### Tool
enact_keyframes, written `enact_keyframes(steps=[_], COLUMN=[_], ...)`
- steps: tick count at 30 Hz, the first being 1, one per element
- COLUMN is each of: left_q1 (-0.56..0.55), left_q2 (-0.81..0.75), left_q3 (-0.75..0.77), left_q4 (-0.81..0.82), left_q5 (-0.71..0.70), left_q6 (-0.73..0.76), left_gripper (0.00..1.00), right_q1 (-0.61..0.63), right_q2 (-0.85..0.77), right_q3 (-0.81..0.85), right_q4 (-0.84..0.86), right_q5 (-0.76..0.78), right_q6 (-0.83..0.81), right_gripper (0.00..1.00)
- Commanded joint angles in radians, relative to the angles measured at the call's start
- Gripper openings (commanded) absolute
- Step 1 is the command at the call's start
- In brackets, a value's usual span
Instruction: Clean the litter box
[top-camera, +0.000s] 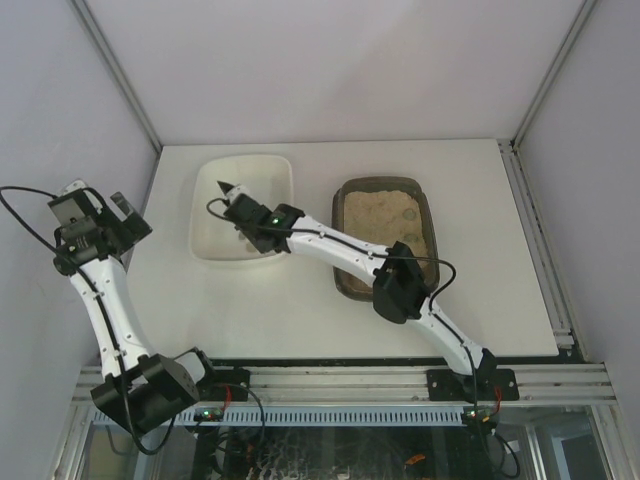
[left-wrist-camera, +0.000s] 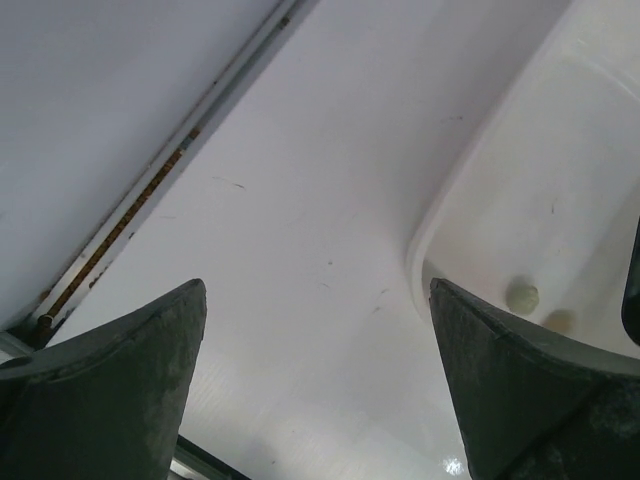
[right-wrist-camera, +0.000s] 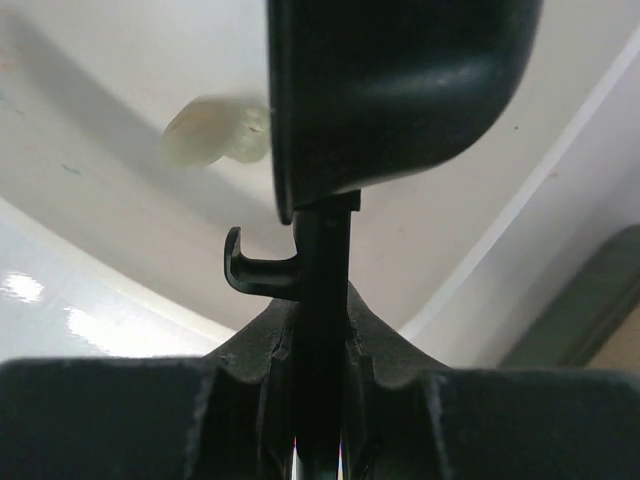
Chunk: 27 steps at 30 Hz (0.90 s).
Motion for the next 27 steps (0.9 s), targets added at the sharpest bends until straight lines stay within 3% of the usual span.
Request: enact_keyframes(steps=[1, 11, 19, 24, 27], left_q1=[-0.014, -0.179, -0.325, -0.464, -0.524], left_q2=[-0.031, -0.038, 0.062, 0.145, 0.183], left_q3=[-0.03, -0.032, 0.104, 0.176, 0.199], left_q4=[0.066, 0.071, 0.062, 0.083, 0.097], left_q5=[-0.101, -0.178, -0.175, -0.172, -0.151], left_q6=[-0.021, 0.036, 0.058, 0.052, 0.038], left_gripper=[0.96, 0.96, 0.95, 0.95, 0.95], right_q1=[0.022, 0.038, -0.031, -0.109, -0.146], right_q2=[-0.052, -0.256, -0.479, -0.464, -0.487], right_q3=[-0.05, -0.215, -0.356, -0.378, -0.499], right_q4=[0.066, 0.12, -0.335, -0.722, -0.729], right_q5=[0.235, 0.389, 0.432, 0.423, 0.325], right_q6=[-0.136, -0.038, 0.386, 0.654, 0.692], right_gripper=[0.0, 0.0, 0.0, 0.0, 0.0])
